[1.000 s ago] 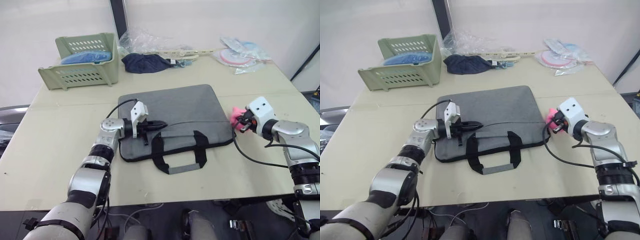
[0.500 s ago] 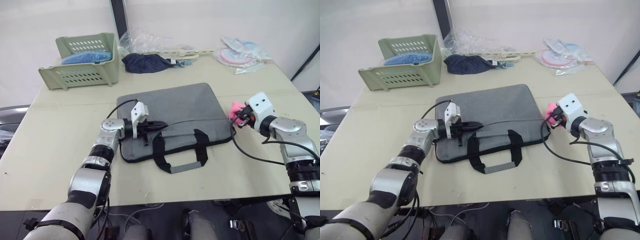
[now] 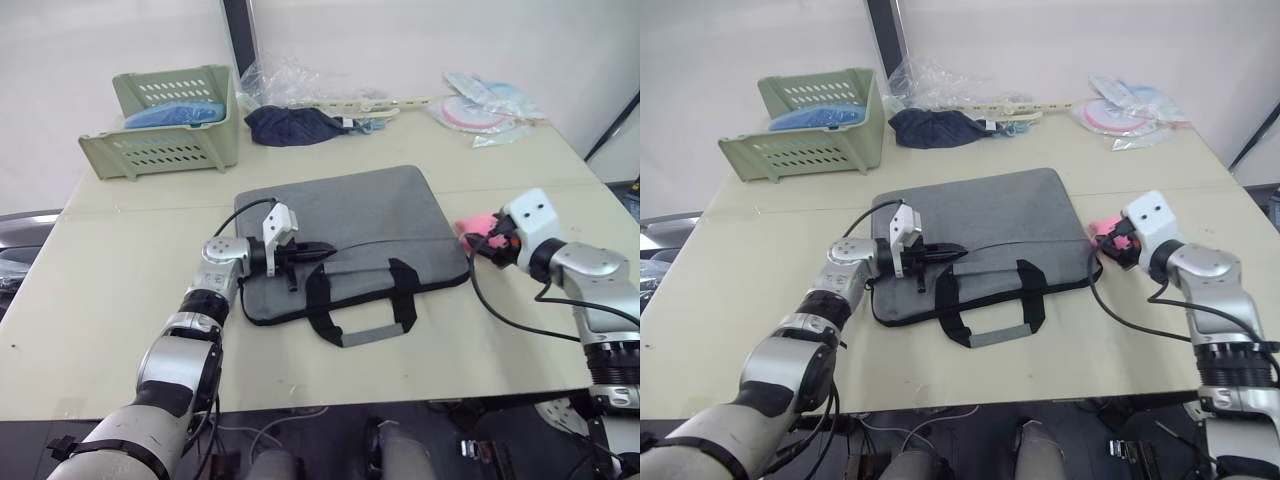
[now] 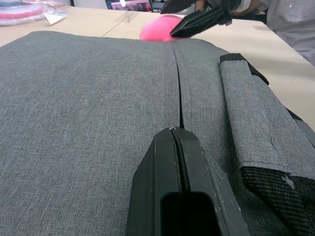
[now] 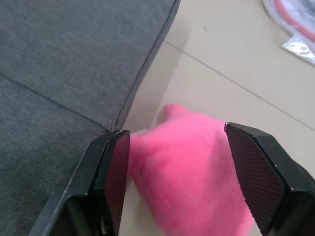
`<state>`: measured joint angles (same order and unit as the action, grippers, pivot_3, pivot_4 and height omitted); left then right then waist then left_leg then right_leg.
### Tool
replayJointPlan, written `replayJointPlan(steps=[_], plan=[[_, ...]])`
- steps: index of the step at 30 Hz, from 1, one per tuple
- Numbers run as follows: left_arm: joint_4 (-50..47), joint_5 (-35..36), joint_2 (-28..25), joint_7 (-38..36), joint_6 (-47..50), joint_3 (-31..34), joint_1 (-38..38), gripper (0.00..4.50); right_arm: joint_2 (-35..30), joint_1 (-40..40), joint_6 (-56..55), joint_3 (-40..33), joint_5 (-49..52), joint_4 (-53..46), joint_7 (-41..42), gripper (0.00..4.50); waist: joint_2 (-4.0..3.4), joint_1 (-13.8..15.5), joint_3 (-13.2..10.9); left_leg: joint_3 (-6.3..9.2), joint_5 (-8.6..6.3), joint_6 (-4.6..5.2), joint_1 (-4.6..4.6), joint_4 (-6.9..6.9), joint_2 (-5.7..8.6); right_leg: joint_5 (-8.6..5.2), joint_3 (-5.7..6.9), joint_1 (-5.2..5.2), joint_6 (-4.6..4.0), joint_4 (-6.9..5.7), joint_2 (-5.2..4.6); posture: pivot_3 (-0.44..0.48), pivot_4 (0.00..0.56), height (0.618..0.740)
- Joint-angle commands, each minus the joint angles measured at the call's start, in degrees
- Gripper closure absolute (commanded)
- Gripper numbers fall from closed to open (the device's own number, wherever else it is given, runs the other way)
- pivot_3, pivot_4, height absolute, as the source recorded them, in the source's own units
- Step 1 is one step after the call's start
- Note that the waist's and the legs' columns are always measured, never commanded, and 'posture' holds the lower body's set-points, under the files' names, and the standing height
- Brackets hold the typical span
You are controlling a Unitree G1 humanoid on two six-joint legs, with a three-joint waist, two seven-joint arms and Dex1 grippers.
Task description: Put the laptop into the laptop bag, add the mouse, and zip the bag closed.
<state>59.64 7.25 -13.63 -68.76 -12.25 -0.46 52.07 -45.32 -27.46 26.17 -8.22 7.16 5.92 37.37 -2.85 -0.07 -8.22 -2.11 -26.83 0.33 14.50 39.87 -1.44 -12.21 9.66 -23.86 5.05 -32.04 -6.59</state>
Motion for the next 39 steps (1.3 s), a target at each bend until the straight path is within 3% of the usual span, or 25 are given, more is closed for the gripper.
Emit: replayJointPlan(steps=[1, 6, 9, 12, 17, 20, 25, 28, 33, 39], plan=[[0.2, 0.1, -0.3, -1.0, 4.4, -0.3, -3.5, 4.50, -2.9, 1.2, 5.1, -4.7, 2.9, -9.9, 0.7, 1.16, 0.02, -0.1, 0.0, 0.00, 0.00, 0.00, 0.01, 0.00, -0.02, 0.00, 0.04, 0.00, 0.00, 0.01, 0.02, 0.000, 0.150, 0.740], [-8.7, 3.9, -1.9, -0.6, 9.0, 2.2, -3.3, 4.50, -4.7, 1.8, 12.5, -7.0, 6.3, -19.4, 0.8, 1.16, 0.31, -0.1, -0.3, 0.02, 0.00, -0.02, 0.33, 0.05, -0.08, 0.02, 0.10, -0.26, 0.03, 0.01, 0.04, 0.000, 0.150, 0.740], [-19.4, 8.3, -3.4, 1.0, 15.6, 4.9, -3.0, 4.50, -5.7, 0.6, 17.0, -7.6, 9.2, -25.2, 1.4, 1.16, 0.42, -0.1, -0.6, -0.06, 0.02, -0.04, 0.84, 0.16, -0.01, 0.07, 0.05, -0.81, 0.07, -0.07, 0.04, 0.000, 0.150, 0.740], [-28.8, 11.8, -5.6, 4.7, 21.9, 7.4, -3.0, 4.50, -6.9, -1.4, 20.2, -7.5, 11.5, -28.0, 1.9, 1.16, 0.93, -0.2, -1.3, -0.13, 0.09, -0.14, 1.05, 0.24, -0.03, 0.07, 0.05, -1.31, 0.07, -0.22, 0.11, 0.000, 0.150, 0.740], [-40.9, 14.2, -11.7, 13.7, 30.3, 12.5, -2.7, 4.50, -9.5, -4.8, 22.5, -6.6, 14.4, -29.1, 3.9, 1.16, 1.05, 0.0, -1.6, -0.11, 0.12, -0.12, 1.65, 0.36, 0.01, 0.08, 0.09, -1.61, 0.08, -0.25, 0.09, 0.000, 0.150, 0.740], [-48.7, 16.1, -16.3, 18.0, 35.8, 15.9, -4.4, 3.62, -11.2, -6.2, 22.9, -6.3, 16.2, -28.7, 5.7, 1.05, 1.09, 0.0, -1.7, -0.09, 0.12, -0.12, 1.66, 0.34, 0.01, 0.08, 0.11, -1.61, 0.08, -0.21, 0.08, 0.000, 0.150, 0.740], [-60.8, 18.8, -24.3, 22.8, 44.5, 21.0, -10.7, 1.25, -13.6, -7.4, 23.3, -6.6, 19.3, -26.9, 9.7, 1.05, 1.09, -0.1, -1.8, -0.10, 0.13, -0.14, 1.67, 0.30, -0.01, 0.08, 0.10, -1.60, 0.09, -0.18, 0.09, 0.000, 0.150, 0.740], [-65.6, 21.5, -27.7, 24.9, 49.4, 23.9, -13.4, 0.07, -15.0, -7.8, 23.2, -6.7, 20.7, -25.9, 11.8, 1.05, 1.10, 0.0, -1.9, -0.10, 0.15, -0.18, 1.67, 0.31, -0.03, 0.08, 0.08, -1.60, 0.09, -0.18, 0.11, 0.000, 0.150, 0.740], [-71.2, 24.5, -32.5, 26.9, 54.4, 29.8, -18.8, 0.07, -17.0, -9.3, 22.2, -5.4, 21.0, -23.9, 14.1, 1.05, 1.10, -0.1, -1.9, -0.11, 0.16, -0.19, 1.69, 0.28, -0.01, 0.08, 0.03, -1.60, 0.10, -0.15, 0.11, 0.000, 0.150, 0.740], [-75.8, 26.7, -36.2, 28.2, 57.8, 32.2, -22.4, 0.07, -16.7, -10.3, 22.6, -4.7, 22.3, -24.0, 14.4, 1.05, 1.13, 0.0, -2.0, -0.12, 0.23, -0.33, 1.68, 0.23, -0.07, 0.08, 0.02, -1.60, 0.09, -0.13, 0.21, 0.000, 0.150, 0.740]])
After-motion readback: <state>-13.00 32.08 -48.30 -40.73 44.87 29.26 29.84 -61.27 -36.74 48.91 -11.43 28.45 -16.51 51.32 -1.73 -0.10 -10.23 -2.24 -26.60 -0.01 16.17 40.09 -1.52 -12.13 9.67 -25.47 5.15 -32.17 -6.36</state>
